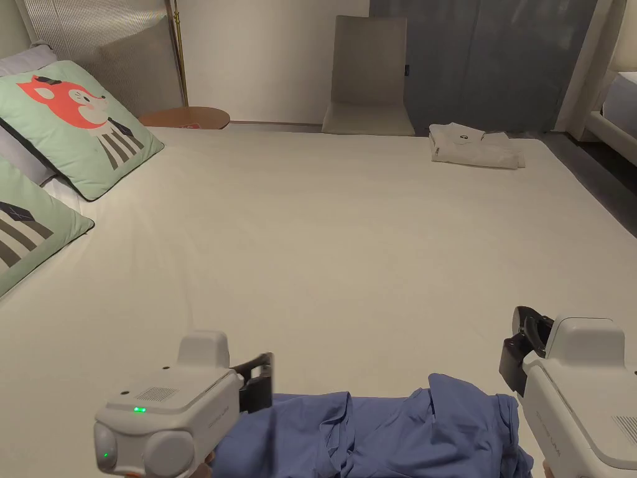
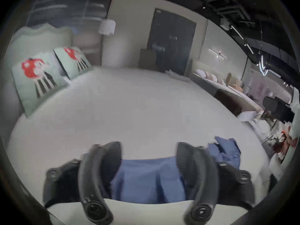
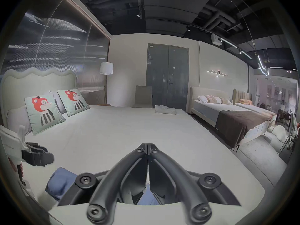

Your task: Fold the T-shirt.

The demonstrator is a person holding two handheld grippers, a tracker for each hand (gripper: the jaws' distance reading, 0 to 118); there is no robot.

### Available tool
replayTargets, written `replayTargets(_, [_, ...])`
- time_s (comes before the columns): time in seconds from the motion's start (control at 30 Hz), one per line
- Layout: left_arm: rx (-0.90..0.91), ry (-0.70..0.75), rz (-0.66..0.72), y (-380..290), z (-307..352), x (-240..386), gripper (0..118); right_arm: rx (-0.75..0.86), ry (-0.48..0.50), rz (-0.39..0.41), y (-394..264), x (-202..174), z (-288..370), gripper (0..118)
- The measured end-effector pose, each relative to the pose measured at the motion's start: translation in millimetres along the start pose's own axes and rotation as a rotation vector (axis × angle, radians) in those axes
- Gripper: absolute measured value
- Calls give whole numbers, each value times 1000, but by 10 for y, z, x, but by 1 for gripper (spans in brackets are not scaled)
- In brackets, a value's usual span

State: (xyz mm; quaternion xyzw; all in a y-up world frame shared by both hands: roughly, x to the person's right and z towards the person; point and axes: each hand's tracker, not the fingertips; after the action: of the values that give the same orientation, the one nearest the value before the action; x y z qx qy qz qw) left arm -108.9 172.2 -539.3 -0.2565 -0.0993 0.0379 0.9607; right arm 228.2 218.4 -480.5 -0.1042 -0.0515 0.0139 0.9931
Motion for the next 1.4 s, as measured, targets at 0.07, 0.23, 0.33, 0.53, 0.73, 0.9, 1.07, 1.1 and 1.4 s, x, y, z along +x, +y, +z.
replayTargets(0.07, [2,70,-33,-88,-16,-53,0,-1,4,-4,0,-10,-2,1])
replayTargets(0.23, [-99,72,-60,-391,-178,-109,0,-8,12,-5,-8,-22,1,1])
replayTargets(0.33, [-140,58,-91,-594,-255,16,0,-13,12,-7,-35,-13,-11,1])
replayTargets(0.53, [-196,-25,-187,-890,-393,485,0,-26,4,-3,-83,52,11,1])
replayTargets(0.73, [-240,-105,-263,-1062,-532,957,0,-24,-33,-3,-70,264,10,1])
replayTargets(0.9, [-231,-177,-265,-929,-397,1270,0,-22,-55,-7,-58,265,66,1])
replayTargets(1.07, [-230,-259,-160,-791,-388,1156,0,-22,-55,-8,-52,262,82,1])
replayTargets(1.1, [-222,-259,-136,-718,-358,1091,0,-22,-52,-5,-48,254,82,1])
replayTargets(1.4, [-169,-299,240,-87,-131,-134,0,-19,-22,-3,-30,125,33,1])
